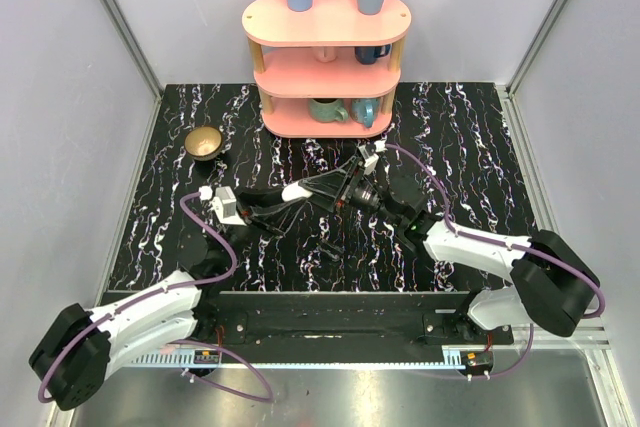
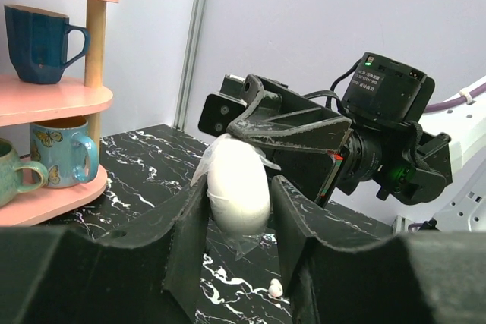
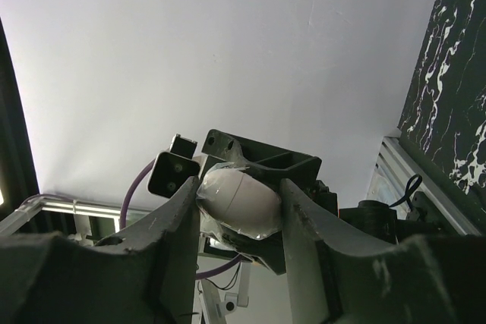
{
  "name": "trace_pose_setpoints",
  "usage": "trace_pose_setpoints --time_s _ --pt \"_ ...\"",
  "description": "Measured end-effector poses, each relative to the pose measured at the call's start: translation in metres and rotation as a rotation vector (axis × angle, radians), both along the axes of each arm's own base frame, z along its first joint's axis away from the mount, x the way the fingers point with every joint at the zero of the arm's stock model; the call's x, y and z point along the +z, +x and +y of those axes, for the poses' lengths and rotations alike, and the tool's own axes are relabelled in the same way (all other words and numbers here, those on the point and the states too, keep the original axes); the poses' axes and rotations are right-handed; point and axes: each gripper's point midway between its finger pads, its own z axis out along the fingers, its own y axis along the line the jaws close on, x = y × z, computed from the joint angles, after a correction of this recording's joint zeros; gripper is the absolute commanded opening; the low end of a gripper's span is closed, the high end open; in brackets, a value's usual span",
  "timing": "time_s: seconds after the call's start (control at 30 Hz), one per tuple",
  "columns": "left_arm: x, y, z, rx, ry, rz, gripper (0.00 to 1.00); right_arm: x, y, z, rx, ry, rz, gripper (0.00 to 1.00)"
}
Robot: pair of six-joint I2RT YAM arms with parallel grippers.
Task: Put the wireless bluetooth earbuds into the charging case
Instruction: Pass from the right arm to the left
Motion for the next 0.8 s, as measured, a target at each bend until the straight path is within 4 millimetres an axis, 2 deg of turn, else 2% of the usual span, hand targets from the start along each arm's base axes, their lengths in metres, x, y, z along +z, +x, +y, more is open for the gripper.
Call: trace_pose_setpoints --time_s 0.17,0.37,0.43,0.47,0.57,0.67,0.7,0.73,0.8 --pt "0.003 0.0009 0.0013 0.008 -0.014 -0.004 0.31 -0.0009 -0.0008 -0.0006 0.002 0.004 0.005 0.19" --pt "0.0042 0.0002 0.0011 0.005 -0.022 -0.001 0.3 0.001 -0.0017 -0.0011 0.002 0.013 -0.003 0.19" --pt "0.0043 0.0 0.001 0.005 -0.023 -0.001 0.26 0.001 -0.0018 -0.0012 0.003 0.014 -0.004 0.19" --pt "0.0043 0.0 0.001 0.005 -0.023 -0.001 0.19 0.0011 -0.0018 -0.0012 0.003 0.014 -0.004 0.2" --pt "0.0042 -0.0002 0.0008 0.004 -0.022 -0.001 0.07 0.0013 -0.0019 -0.0013 0.003 0.015 -0.006 0.29" --pt "0.0035 -0.0005 0.0002 0.002 -0.02 0.001 0.01 0.0008 -0.002 -0.0015 0.002 0.013 -0.009 0.34" --pt "0.0033 -0.0006 0.0002 0.002 -0.019 0.001 0.0 0.0004 -0.002 -0.0015 0.001 0.012 -0.011 0.39" --pt "0.0031 -0.0006 0.0 0.001 -0.018 0.001 0.0 0.0002 -0.002 -0.0016 0.0 0.01 -0.015 0.52" --pt "0.0019 -0.001 -0.0006 -0.002 -0.012 0.002 0.0 0.0003 -0.0026 -0.0024 -0.004 0.0 -0.028 0.6"
